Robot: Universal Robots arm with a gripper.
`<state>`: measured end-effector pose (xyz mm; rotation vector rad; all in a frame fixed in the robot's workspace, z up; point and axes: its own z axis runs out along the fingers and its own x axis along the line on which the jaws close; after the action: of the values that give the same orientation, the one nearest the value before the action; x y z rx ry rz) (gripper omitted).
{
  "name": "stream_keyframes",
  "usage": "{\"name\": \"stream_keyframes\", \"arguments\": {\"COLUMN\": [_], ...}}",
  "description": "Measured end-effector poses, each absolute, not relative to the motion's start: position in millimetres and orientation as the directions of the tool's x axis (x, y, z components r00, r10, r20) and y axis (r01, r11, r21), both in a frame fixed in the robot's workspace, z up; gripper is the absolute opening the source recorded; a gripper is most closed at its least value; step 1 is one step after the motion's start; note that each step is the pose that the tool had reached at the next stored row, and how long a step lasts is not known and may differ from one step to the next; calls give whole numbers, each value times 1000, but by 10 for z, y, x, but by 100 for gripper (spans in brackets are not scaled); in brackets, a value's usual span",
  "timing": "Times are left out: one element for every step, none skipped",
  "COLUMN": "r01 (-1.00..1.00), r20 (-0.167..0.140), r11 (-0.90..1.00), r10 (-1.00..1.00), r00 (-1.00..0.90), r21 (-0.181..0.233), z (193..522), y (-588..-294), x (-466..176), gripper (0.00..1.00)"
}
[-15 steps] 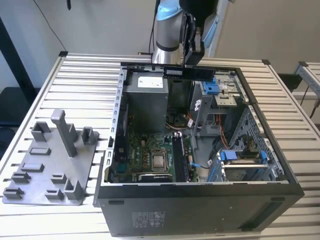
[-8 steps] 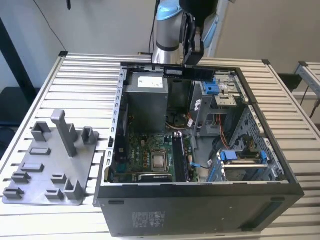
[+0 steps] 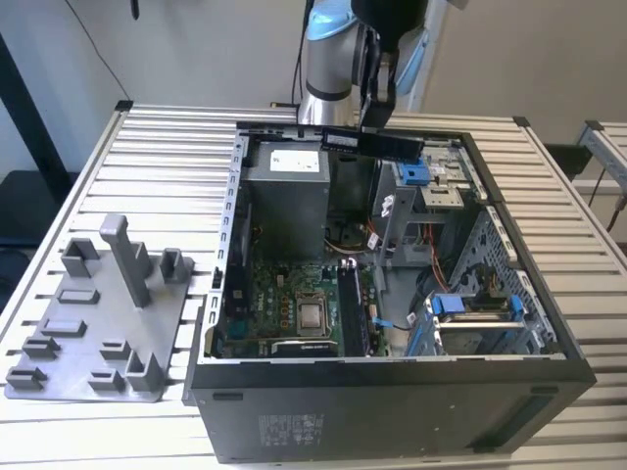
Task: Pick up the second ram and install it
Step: 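Insert the second ram into the second slot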
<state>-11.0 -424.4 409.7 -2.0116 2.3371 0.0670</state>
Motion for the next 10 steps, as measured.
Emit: {"name": "stream_keyframes", "arguments": {"r01": [-987, -985, -983, -981, -978, -976, -974, -971, -968, -965], "r20": [-72, -72, -72, -72, -72, -72, -72, -72, -72, -72], "r11": [160, 172, 183, 194, 206, 217, 229, 239, 251, 262], "r10": [-985, -983, -981, -979, -976, -974, -971, -968, -966, -963], "r00": [-159, -171, -182, -193, -205, -216, -228, -238, -250, -261], "r21": [-4, -4, -4, -4, -4, -4, -4, -4, -4, -4], "z": [4097, 4096, 4096, 4095, 4095, 4095, 4094, 4094, 4093, 4093], "y": [-4244, -4244, -4244, -4244, -4244, -4244, -4244, -4244, -4244, -4244], "x": [-110, -110, -110, -110, -110, -110, -110, -110, -110, -110], "gripper": [14, 14, 14, 14, 14, 14, 14, 14, 14, 14]}}
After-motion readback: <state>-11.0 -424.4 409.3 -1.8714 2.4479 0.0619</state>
